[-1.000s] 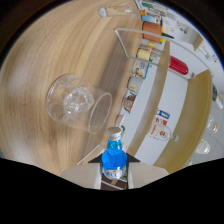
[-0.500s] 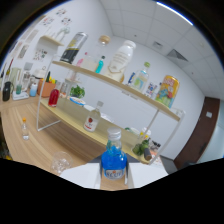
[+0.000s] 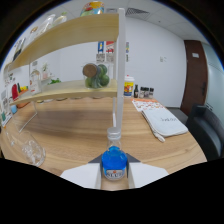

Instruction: Make me a cup of Mount Fuji.

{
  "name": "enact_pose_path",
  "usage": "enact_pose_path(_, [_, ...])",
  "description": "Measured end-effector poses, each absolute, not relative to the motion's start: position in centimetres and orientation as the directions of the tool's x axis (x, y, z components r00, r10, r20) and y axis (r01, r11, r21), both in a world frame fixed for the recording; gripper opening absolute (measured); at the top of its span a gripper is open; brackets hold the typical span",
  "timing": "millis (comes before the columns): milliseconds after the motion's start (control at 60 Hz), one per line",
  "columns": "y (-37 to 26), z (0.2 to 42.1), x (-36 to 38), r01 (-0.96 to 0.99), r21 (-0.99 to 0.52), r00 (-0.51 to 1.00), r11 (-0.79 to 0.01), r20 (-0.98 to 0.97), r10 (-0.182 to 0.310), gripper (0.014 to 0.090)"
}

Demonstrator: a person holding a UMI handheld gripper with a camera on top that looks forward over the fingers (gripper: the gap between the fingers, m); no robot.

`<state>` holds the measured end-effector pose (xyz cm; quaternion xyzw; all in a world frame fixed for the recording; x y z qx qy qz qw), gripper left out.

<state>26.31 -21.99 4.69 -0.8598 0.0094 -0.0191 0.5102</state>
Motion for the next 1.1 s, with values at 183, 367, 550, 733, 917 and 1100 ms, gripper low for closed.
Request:
enact_pose_path(183, [-21.8,2.1,26.8,-0.011,-0.833,1.0,-0.553,0.005,-0.027,0.0364])
enact_pose_path(367, [-21.6,1.5,26.6,-0.016,-0.817,1.0,-0.576,0.001,-0.029,0.0368])
enact_pose_path(550, [-22.2,1.4,26.7,-0.04,-0.814,0.999,-0.58,-0.011,-0.053,0.0374])
enact_pose_path(733, [-23.5,1.9,26.8,-0.075,-0.794,0.995,-0.603,-0.022,-0.096,0.0555])
enact_pose_path(917, [-25.9,6.9,25.6,-0.111,-0.819,0.985,-0.563,-0.014,-0.173,0.0844])
enact_pose_path(1100, [-27.8,10.9,19.2,-0.128,-0.832,0.982,-0.539,-0.029,-0.189,0.0852])
